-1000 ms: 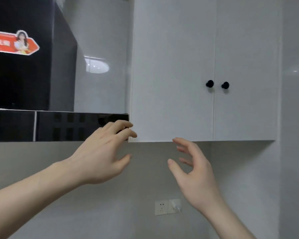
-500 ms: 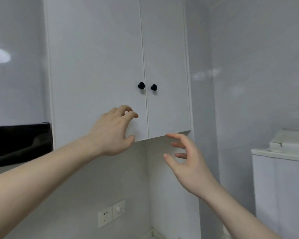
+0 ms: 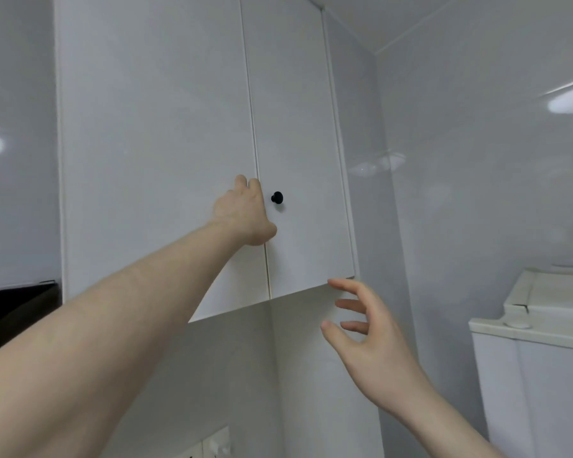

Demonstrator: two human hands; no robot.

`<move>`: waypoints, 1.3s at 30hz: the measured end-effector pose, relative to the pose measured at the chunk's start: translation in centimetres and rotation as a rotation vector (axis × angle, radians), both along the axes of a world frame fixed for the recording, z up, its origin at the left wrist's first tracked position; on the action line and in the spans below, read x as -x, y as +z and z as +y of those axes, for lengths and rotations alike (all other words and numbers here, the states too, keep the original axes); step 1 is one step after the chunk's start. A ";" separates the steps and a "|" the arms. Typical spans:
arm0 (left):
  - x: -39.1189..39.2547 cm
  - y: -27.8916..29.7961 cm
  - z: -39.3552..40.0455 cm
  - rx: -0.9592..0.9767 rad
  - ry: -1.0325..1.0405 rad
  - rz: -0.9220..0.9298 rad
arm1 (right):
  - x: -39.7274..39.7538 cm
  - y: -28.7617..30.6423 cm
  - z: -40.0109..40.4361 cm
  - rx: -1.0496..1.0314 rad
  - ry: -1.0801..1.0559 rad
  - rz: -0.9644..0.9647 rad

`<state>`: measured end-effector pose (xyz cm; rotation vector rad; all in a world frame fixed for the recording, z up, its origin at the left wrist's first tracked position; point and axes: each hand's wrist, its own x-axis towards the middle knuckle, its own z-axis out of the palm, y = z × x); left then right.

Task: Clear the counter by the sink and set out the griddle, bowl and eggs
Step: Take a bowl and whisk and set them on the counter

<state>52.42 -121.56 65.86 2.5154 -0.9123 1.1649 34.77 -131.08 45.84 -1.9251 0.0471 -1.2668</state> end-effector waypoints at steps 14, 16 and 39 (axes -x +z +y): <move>5.5 -1.2 0.4 0.174 -0.187 -0.062 | -2.1 1.5 -0.8 -0.187 0.251 -0.290; 7.1 -1.4 1.1 0.220 -0.262 -0.085 | -1.7 2.0 -0.9 -0.212 0.252 -0.356; 21.6 -2.2 19.7 0.785 -0.576 -0.070 | -1.5 8.5 4.4 0.126 0.222 -0.084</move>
